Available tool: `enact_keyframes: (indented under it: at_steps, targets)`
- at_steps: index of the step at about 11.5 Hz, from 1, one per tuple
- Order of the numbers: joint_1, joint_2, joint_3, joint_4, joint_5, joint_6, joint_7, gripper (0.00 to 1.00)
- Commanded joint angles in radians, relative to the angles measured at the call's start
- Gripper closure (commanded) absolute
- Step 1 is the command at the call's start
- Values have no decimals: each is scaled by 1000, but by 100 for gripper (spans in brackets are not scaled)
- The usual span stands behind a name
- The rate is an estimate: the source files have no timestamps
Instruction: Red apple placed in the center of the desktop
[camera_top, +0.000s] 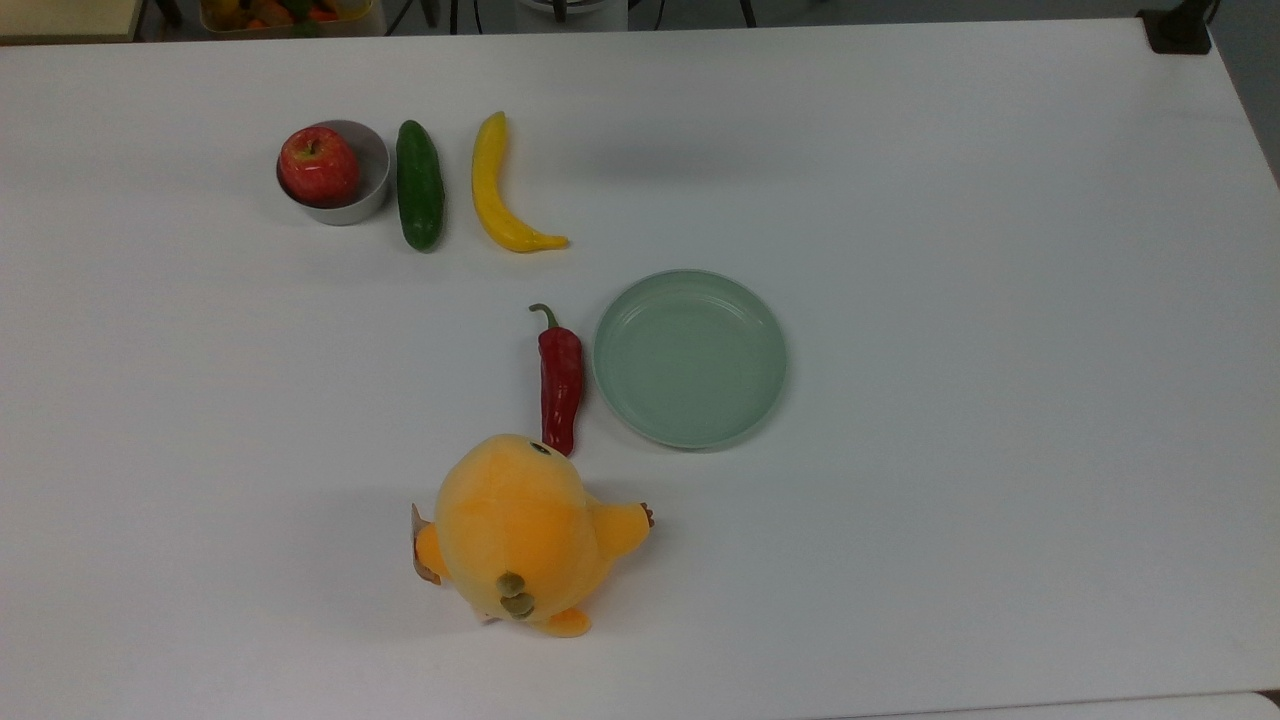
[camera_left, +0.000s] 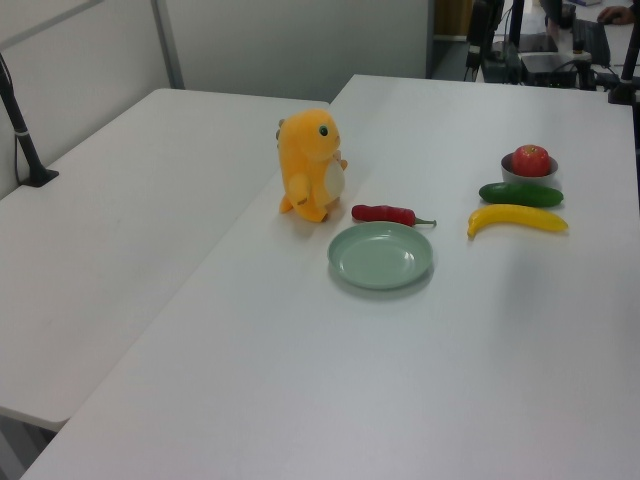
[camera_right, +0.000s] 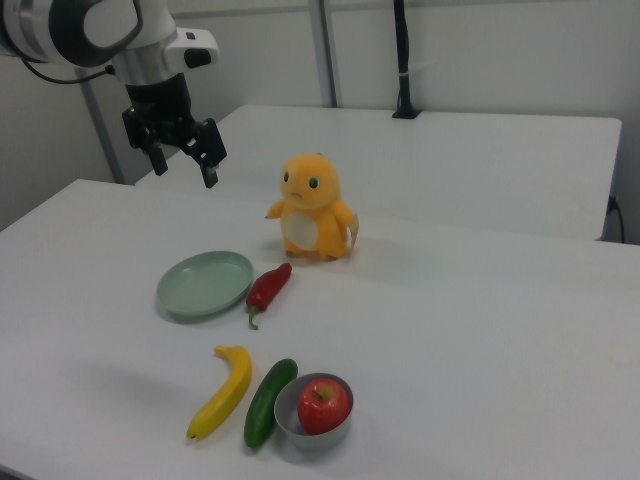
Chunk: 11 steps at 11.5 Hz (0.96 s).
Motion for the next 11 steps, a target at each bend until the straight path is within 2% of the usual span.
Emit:
enact_keyframes:
  at_steps: [1,8,11]
  targets:
    - [7,-15,-6,-20,6,12,-20,0]
    - [7,-16,-6,-32,6,6,-22,0]
    - [4,-16,-6,-43,-6,-66,-37,0]
